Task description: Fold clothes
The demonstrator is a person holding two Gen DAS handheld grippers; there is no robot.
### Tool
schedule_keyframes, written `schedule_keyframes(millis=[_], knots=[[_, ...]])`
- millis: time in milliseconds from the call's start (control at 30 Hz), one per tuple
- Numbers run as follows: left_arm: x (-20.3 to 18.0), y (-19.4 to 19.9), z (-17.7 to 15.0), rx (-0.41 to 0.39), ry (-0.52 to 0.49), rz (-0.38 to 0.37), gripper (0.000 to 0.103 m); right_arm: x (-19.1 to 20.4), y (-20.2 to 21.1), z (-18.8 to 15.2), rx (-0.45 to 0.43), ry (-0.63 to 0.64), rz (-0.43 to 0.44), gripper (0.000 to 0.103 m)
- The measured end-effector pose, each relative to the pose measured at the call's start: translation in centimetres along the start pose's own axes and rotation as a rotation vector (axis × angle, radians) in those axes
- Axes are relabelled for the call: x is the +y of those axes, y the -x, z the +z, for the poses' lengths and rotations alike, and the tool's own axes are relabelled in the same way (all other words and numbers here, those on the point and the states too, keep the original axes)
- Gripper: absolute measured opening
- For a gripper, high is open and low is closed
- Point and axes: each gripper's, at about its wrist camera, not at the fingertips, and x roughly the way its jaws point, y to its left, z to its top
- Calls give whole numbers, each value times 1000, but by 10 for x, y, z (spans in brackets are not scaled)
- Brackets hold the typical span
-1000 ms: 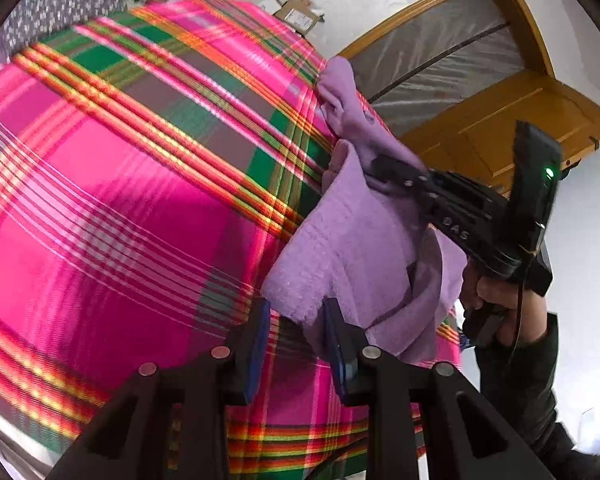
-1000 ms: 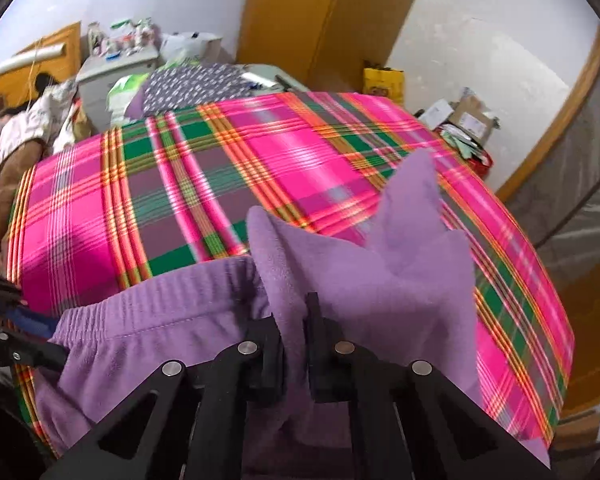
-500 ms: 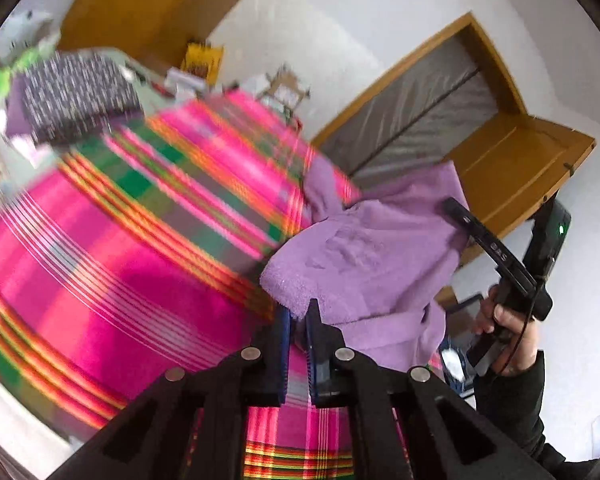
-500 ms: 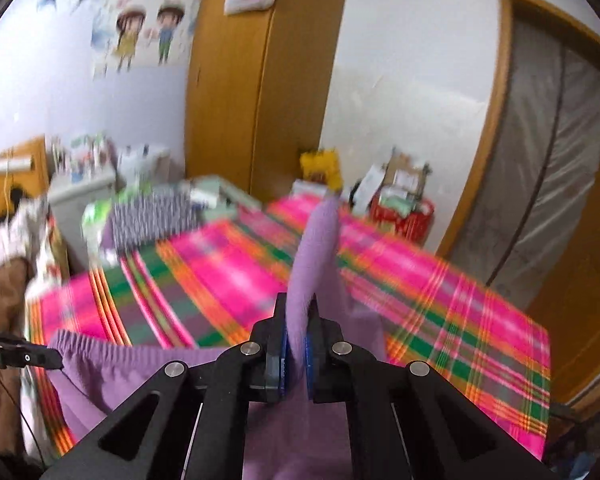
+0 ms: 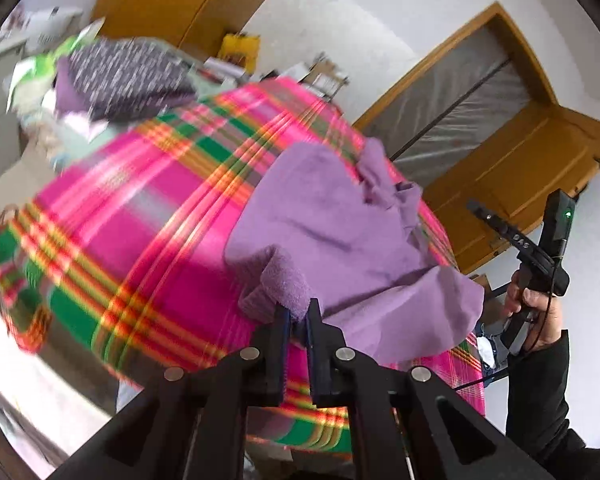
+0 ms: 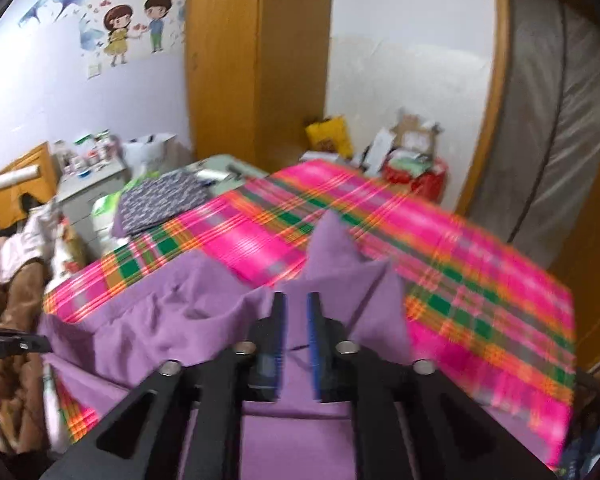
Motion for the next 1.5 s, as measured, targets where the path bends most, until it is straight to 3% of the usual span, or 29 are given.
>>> schedule_keyframes(millis=[200,433,800,833,867,900,1067,1200,1300,1367,1500], knots=[[11,-7,-2,26,51,-15,9,34,-31,20,37,119,85,45],[24,-15,2,45,108,-32,19,77,-113,37,185,206,214,45],[31,-24,17,82,146,-58,20,99,-225,47,396,211,340,45],[31,-25,20,81,141,-64,20,100,-229,45,413,217,355,44],[30,-24,21,73,128,-64,20,102,-229,44,412,229,356,30],[29,-24,23,65,115,-62,13,104,-228,42,401,243,354,10],[16,-24,40,12,27,-40,7,93,-190,59,227,223,291,8],[-7,-7,50,-70,-60,-60,6,67,-117,77,-8,169,168,8],[-27,7,42,-115,-165,-74,6,42,-49,63,-160,93,131,8],[-34,5,30,-97,-226,-66,6,27,-29,27,-145,37,108,8],[-30,-16,3,20,-264,-42,6,-3,11,-46,-111,-76,63,8]])
